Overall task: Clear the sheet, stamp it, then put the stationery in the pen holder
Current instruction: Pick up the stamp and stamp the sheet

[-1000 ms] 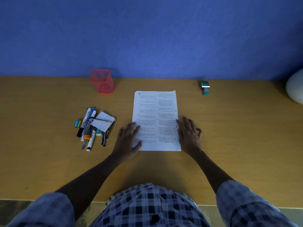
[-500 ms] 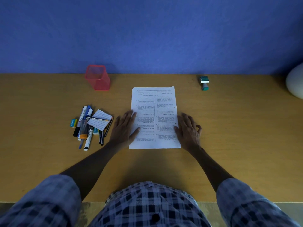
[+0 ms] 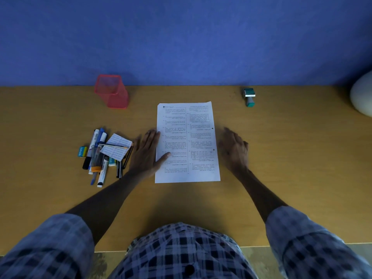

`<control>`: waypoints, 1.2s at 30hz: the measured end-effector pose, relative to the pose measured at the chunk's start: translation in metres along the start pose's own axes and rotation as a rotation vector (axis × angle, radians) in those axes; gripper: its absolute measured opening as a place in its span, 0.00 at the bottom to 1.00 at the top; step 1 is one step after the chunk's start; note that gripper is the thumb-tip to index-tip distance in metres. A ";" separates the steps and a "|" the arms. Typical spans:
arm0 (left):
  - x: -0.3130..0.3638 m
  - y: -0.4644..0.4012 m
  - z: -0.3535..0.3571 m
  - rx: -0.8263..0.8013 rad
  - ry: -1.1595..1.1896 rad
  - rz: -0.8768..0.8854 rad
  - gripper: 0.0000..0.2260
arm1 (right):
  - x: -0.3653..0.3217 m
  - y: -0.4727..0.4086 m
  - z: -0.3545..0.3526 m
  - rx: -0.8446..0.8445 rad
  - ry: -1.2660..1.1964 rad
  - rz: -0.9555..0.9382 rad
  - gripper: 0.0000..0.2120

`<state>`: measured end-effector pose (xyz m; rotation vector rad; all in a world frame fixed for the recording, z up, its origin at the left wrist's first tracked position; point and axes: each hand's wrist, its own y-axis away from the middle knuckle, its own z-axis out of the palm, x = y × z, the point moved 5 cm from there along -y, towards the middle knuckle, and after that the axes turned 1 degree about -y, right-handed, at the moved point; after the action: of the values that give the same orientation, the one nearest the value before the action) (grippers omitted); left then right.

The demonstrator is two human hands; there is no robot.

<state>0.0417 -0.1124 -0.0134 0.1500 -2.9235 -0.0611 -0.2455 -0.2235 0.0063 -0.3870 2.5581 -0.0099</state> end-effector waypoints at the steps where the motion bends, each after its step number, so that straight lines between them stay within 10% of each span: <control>1: 0.000 -0.001 0.000 0.000 -0.005 0.005 0.36 | 0.002 -0.007 -0.004 0.023 -0.022 -0.001 0.27; 18: -0.001 -0.002 0.001 -0.001 -0.013 -0.008 0.35 | 0.079 -0.133 -0.046 0.178 -0.091 0.538 0.26; 36: -0.002 -0.003 0.003 -0.025 -0.020 -0.022 0.35 | 0.075 -0.157 -0.041 0.310 -0.041 0.490 0.17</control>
<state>0.0427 -0.1149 -0.0171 0.1789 -2.9403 -0.1035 -0.2846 -0.3978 0.0159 0.3541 2.4890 -0.2108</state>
